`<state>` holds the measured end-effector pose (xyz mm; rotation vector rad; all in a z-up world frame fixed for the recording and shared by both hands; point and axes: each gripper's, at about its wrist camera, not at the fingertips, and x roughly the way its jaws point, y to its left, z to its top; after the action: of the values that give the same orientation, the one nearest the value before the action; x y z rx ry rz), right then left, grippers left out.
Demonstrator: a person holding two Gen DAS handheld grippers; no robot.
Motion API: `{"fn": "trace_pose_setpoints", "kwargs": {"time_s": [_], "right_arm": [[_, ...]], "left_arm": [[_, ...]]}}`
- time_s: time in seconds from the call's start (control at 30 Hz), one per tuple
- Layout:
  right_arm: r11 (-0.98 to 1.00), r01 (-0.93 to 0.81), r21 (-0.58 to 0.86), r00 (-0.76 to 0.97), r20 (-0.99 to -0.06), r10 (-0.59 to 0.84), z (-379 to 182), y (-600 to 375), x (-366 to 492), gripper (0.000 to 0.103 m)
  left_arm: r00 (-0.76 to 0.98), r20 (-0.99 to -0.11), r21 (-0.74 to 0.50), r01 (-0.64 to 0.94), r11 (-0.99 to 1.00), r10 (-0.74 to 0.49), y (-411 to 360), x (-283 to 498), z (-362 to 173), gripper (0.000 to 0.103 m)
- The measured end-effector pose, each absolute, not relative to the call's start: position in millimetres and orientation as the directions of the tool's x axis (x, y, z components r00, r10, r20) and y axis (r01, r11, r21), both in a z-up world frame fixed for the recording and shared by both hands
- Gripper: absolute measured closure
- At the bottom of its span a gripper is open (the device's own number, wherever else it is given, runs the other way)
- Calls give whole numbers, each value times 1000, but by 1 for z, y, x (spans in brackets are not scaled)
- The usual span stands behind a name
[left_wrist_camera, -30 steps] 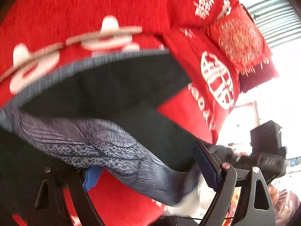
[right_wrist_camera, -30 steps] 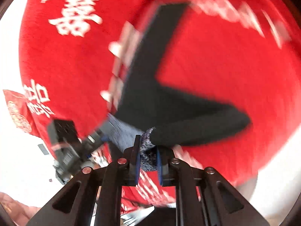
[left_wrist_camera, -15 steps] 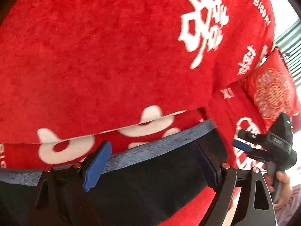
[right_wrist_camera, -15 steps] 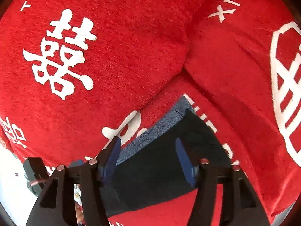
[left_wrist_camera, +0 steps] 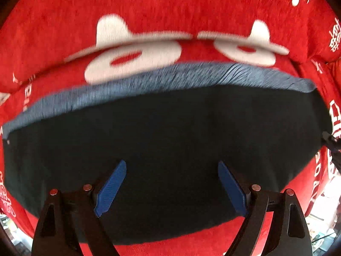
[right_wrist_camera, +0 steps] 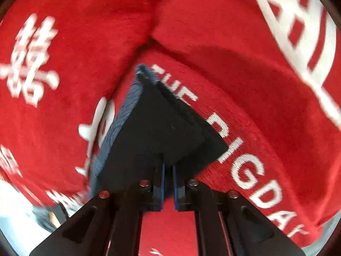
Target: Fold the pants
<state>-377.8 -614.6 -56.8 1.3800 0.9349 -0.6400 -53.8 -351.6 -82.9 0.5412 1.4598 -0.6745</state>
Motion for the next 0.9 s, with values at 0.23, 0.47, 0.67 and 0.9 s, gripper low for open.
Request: {"fn": "trace_pose_setpoints", "kwargs": {"time_s": [0.23,0.47,0.67,0.9], "right_arm": [[172,919,355,344,-935,90,-50,-611,-398,68],[409,838,361,390,-921,15,3,-596,-345,68],[625,726,286,325,-944,55,-48,-593,-249,71],[512,823,246,294,-956,-13,-44,-639,-281,67]], "left_arm": [[-5,-998,-42,728,684,-57,-354,-58,-76,14],[59,-994,-25,705,708,-94,-388,-35,-70,14],[116,-990,20,672,740,-78,-414,-19,-93,4],[199,-980,121,594,795,1,-341,28,-62,4]]}}
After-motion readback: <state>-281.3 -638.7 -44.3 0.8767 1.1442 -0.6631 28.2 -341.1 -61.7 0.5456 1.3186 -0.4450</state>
